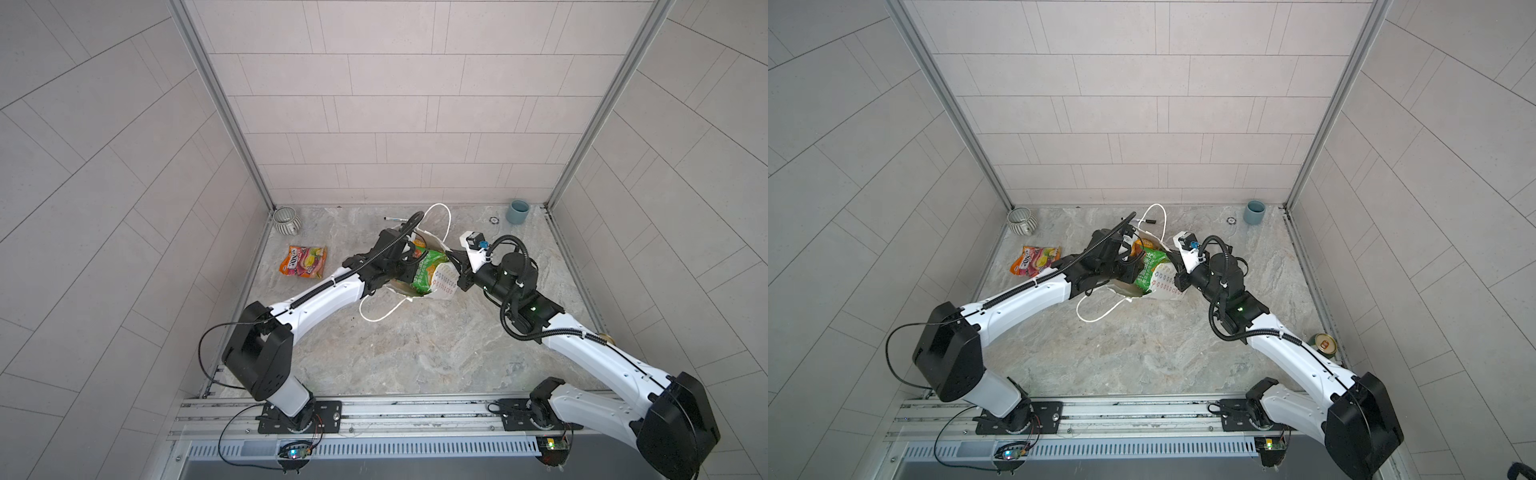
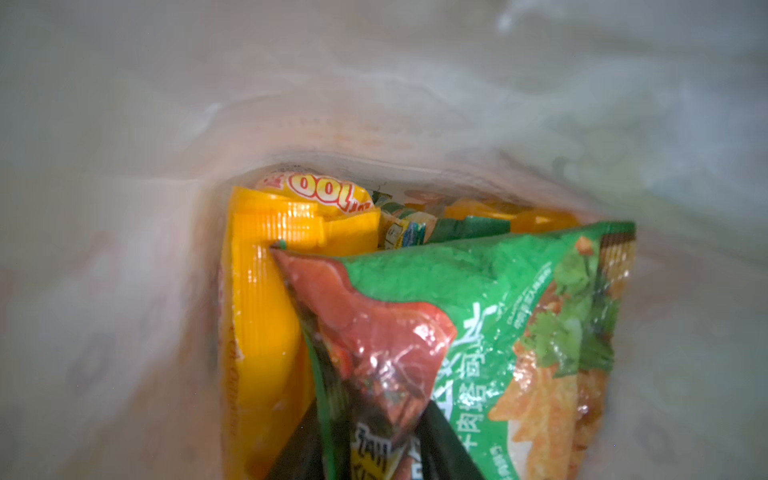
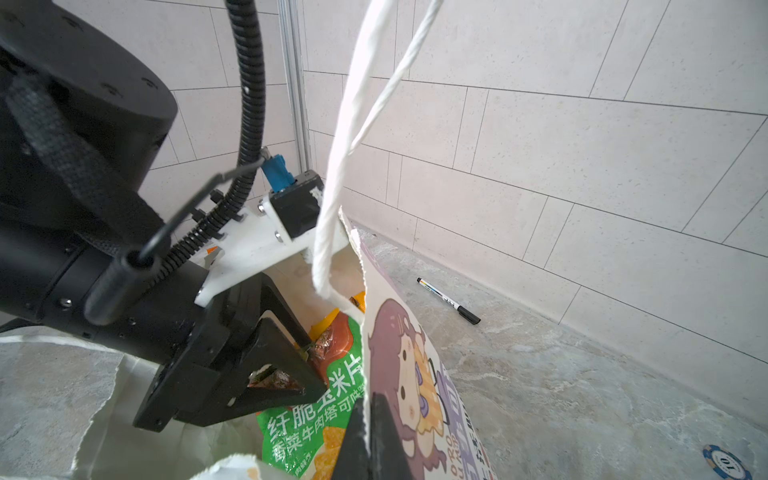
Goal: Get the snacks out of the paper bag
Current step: 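Grasp the green chip bag inside the bag with the left gripper, then lift the green chip bag up out of the paper bag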
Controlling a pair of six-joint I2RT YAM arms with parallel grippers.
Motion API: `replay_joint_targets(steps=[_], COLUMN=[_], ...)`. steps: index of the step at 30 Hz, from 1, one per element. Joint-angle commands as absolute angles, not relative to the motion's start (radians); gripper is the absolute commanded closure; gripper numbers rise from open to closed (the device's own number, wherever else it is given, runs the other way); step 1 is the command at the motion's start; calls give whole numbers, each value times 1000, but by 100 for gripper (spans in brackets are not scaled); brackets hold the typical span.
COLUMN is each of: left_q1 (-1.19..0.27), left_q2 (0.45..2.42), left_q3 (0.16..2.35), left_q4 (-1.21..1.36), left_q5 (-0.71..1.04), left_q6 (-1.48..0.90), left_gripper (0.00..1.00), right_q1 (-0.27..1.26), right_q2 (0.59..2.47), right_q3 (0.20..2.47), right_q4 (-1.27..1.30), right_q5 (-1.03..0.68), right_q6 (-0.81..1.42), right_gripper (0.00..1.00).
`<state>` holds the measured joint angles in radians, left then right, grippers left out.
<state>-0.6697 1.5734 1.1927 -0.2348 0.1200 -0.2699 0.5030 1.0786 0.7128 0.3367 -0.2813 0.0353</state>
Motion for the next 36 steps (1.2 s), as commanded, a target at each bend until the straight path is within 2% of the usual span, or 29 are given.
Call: replay_joint_targets(steps=[1, 3, 5, 6, 10, 12, 36], left_q1=[-672, -672, -672, -672, -670, -670, -670], left_q2=[1542, 1537, 1530, 1529, 1513, 1501, 1340], left_q3=[1177, 1177, 1178, 1179, 1197, 1203, 1296], left_q4=[-215, -215, -213, -212, -228, -236, -398], left_q5=[134, 133, 136, 139, 136, 130, 110], left_q6=[-258, -256, -255, -253, -245, -239, -168], left_gripper=[72, 77, 89, 91, 94, 100, 100], right_q1=[501, 501, 502, 502, 501, 502, 498], right_q2=[1060, 1060, 1062, 1065, 1062, 1062, 1065], right_q3=[708, 707, 706, 706, 707, 706, 711], right_q4=[367, 366, 368, 368, 368, 369, 359], right_q5=[-291, -286, -286, -287, -284, -284, -251], right_q6=[50, 48, 51, 50, 50, 50, 45], right_gripper=[100, 100, 100, 100, 100, 100, 100])
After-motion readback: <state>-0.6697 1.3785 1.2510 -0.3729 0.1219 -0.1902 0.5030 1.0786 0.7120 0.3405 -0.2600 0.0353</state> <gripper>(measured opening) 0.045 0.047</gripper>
